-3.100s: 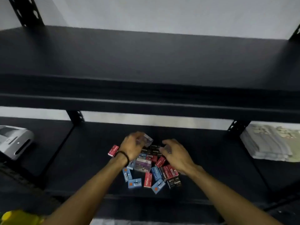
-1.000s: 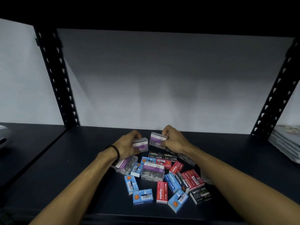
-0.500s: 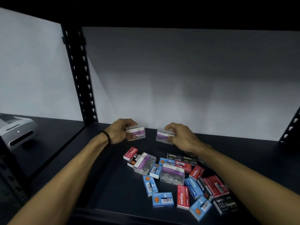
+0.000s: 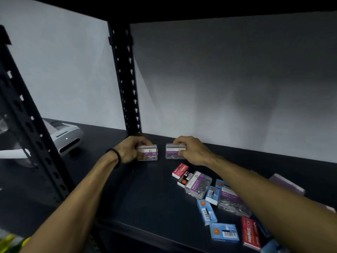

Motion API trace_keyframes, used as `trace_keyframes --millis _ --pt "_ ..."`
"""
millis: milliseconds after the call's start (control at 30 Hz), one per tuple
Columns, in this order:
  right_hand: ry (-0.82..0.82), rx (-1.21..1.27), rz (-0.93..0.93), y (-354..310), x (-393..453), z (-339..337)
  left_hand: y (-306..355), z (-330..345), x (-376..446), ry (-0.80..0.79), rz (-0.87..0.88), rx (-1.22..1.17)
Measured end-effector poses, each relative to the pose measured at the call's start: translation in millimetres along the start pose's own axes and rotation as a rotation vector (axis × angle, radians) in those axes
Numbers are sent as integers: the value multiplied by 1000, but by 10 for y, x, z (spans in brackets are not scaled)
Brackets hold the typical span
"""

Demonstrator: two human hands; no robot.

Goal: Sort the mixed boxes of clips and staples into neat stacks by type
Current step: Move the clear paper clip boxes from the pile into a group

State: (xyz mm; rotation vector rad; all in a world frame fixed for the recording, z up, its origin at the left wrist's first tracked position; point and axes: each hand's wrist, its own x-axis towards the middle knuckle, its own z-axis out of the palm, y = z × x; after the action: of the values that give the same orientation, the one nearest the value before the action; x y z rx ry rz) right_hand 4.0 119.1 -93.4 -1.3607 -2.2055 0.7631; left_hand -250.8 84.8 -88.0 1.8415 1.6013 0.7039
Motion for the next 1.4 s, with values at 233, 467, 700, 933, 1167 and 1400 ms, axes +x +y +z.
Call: trace_keyframes --millis 233,467,700,933,1167,1400 --pt "-27 -6 1 -37 109 72 -81 -4 18 1 10 -44" --pt "-43 13 14 -44 118 72 -99 -29 3 36 14 -16" --pt "-34 -3 8 -69 111 85 -109 -28 2 43 9 0" --pt "-37 -1 17 -59 90 81 -131 -17 12 36 -13 -9" --pt "47 -13 18 -8 -49 -79 -52 -13 -54 132 -75 -18" --pt "89 -35 68 24 -519 -391 222 70 -200 366 -21 -14"
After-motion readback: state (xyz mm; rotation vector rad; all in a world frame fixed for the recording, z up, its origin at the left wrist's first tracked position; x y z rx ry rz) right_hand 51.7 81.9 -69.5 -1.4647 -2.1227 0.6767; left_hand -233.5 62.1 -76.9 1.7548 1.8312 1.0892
